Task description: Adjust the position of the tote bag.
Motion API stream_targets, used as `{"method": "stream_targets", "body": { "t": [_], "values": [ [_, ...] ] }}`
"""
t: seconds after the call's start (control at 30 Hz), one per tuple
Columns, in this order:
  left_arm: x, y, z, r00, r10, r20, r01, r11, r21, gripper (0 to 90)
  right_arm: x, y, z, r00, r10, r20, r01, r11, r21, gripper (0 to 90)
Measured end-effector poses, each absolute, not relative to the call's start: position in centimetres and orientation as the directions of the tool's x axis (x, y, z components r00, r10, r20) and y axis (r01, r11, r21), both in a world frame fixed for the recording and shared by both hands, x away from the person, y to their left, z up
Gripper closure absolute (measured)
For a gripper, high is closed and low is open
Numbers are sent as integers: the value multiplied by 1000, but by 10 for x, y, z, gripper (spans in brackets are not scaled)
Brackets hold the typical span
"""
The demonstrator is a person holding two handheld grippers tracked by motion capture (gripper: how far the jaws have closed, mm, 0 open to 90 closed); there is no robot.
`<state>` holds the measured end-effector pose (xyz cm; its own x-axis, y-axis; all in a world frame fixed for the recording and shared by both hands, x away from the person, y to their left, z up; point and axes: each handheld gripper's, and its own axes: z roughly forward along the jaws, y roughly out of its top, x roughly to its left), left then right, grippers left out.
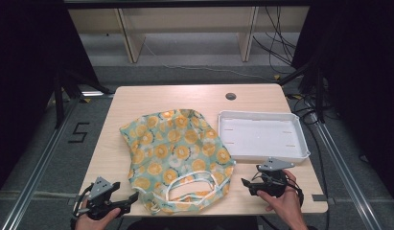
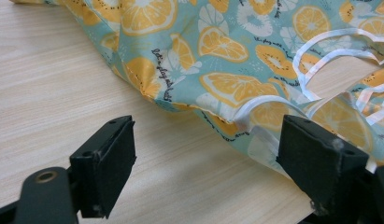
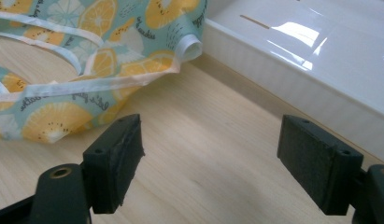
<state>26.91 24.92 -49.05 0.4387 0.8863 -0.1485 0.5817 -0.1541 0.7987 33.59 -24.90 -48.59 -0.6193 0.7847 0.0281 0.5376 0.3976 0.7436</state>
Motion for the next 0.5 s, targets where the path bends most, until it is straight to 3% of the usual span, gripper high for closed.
{"method": "stream_targets", "body": {
  "t": [0.5],
  "values": [
    [271, 248, -491, 440, 884, -159, 589, -151, 794, 185, 336, -245, -484, -645, 763, 44, 529, 405, 746, 270]
  ]
}}
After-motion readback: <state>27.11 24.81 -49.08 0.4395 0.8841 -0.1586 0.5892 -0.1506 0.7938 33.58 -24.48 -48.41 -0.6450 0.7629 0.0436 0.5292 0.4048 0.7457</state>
